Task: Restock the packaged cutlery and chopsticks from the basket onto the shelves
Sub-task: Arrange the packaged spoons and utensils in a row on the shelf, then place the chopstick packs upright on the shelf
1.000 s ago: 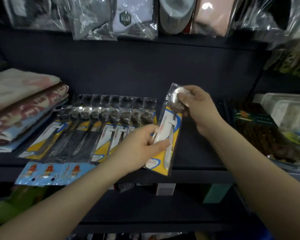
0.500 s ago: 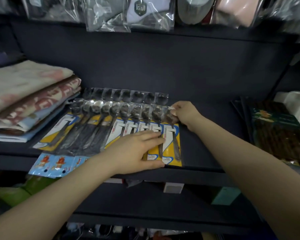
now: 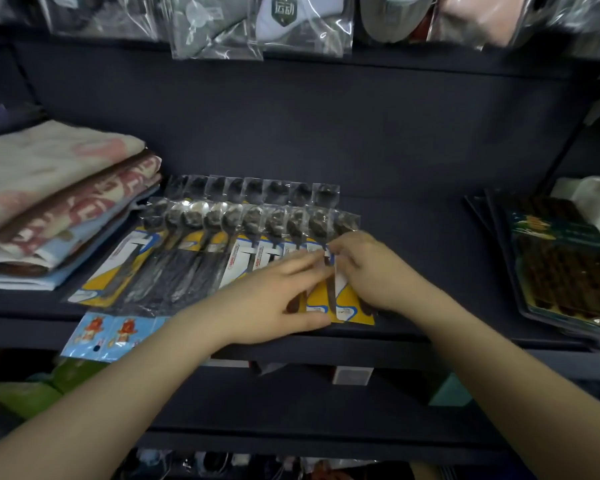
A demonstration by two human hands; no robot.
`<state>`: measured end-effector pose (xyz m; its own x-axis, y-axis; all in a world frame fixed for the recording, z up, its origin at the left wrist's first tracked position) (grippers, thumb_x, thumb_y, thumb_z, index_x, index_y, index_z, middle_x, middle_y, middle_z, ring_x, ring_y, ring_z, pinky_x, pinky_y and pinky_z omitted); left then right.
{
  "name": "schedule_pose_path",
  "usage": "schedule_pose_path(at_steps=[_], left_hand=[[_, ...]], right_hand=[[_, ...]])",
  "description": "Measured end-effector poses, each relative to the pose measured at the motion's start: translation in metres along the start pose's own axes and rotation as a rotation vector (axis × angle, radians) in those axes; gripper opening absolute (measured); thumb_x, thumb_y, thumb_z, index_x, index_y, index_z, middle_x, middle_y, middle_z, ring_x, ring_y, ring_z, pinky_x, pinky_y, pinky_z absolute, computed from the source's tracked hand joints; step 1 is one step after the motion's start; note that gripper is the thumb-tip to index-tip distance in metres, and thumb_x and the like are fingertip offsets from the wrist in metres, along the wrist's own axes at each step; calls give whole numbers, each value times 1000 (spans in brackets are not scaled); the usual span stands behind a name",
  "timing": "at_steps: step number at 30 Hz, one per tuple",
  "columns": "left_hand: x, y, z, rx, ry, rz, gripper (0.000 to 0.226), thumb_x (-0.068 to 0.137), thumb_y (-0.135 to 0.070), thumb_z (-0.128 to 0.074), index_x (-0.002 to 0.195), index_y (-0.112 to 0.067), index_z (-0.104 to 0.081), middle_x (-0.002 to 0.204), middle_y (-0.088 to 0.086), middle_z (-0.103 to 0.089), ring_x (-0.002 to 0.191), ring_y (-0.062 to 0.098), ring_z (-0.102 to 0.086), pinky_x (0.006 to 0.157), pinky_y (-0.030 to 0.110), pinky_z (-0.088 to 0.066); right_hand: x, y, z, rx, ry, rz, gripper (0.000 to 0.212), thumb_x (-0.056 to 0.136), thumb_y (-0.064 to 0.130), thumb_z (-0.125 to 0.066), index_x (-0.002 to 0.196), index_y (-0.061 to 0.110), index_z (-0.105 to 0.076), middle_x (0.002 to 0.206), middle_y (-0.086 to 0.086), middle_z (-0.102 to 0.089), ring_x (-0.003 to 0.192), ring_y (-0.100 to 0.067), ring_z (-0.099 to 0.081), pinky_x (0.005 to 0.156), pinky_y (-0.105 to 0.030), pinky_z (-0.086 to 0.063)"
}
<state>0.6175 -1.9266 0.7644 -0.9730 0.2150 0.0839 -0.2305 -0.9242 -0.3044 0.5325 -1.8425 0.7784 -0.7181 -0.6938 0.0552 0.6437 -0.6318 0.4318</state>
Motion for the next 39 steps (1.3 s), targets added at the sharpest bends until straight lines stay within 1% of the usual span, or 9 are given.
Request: schedule_pose_path(at_steps=[4, 7, 12, 22, 27, 30, 33, 37, 39], left_hand=[[-31, 28, 22, 51, -102, 96, 103, 58, -90, -8, 142, -33, -21, 146, -21, 1, 135, -5, 3, 110, 17, -3], [-59, 56, 32, 80, -111, 224, 106, 49, -95, -4, 139, -43, -21, 149, -21, 0, 137, -2, 1, 113, 25, -9], [-73, 68, 19, 130, -9, 278, 107, 41, -96, 4, 137, -51, -12, 154, -15, 2, 142, 6, -3, 115, 32, -14], [-68, 71, 15, 164, -26, 273, 94, 57, -85, -12, 141, -44, -11, 156, -12, 0, 142, 11, -6, 113, 33, -17], [-64, 58, 23, 195, -92, 240, 102, 53, -80, -12, 143, -32, -16, 155, -4, -12, 142, 16, -8, 113, 35, -18], [-59, 32, 28, 197, -241, 125, 94, 62, -74, -20, 140, -23, -30, 151, 1, -25, 140, 21, -18, 112, 36, -21], [-44, -2, 28, 64, -356, -44, 73, 74, -61, -32, 129, -16, -49, 137, 3, -46, 128, 19, -40, 106, 34, -34], [-4, -51, 14, -238, -312, -136, 44, 83, -42, -52, 121, -19, -54, 119, -8, -54, 110, 4, -48, 88, 7, -35], [23, -71, 2, -433, -226, -102, 38, 86, -28, -58, 122, -21, -51, 117, -11, -52, 108, 3, -50, 89, 12, -39]], right_hand=[[-21, 25, -22, -141, 60, 57, 46, 98, 35, -35, 135, 9, -41, 152, -11, -27, 143, -27, -17, 116, -37, -20], [-25, 34, -30, -257, 44, -27, 62, 95, 53, -25, 147, 17, -23, 159, -8, -8, 147, -26, -3, 118, -41, -10], [-24, 24, -42, -294, 19, -115, 77, 87, 68, -20, 150, 23, -12, 160, -5, -2, 148, -26, 0, 119, -44, -10], [-21, 20, -45, -375, -27, -85, 73, 90, 64, -20, 149, 23, -11, 160, -3, -4, 147, -25, -4, 119, -43, -12], [-18, 19, -42, -335, -2, -75, 75, 88, 66, -20, 149, 23, -14, 160, -2, -6, 147, -23, -6, 119, -41, -11], [-37, 27, -16, -301, -281, 26, 78, 82, 64, -15, 140, 17, -38, 151, -8, -34, 140, -25, -29, 114, -41, -22], [-75, 11, 27, -209, -603, 65, 55, 88, 46, -32, 116, 7, -60, 122, -12, -61, 116, -30, -55, 98, -37, -41], [-121, -63, 84, -199, -697, -127, 46, 86, 40, -36, 107, 7, -59, 110, -14, -61, 106, -33, -55, 89, -34, -41], [-141, -106, 113, -207, -690, -264, 39, 89, 34, -44, 108, 3, -60, 109, -20, -60, 105, -36, -55, 87, -37, -41]])
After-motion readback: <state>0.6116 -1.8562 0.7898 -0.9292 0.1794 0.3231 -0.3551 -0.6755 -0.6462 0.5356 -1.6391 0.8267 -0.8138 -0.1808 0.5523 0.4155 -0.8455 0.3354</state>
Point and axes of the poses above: each hand's wrist, its own x-axis towards the middle knuckle, its own z-axis out of the back of the hand, y = z × x, the point moved 7 cm from there along x, towards the middle knuckle
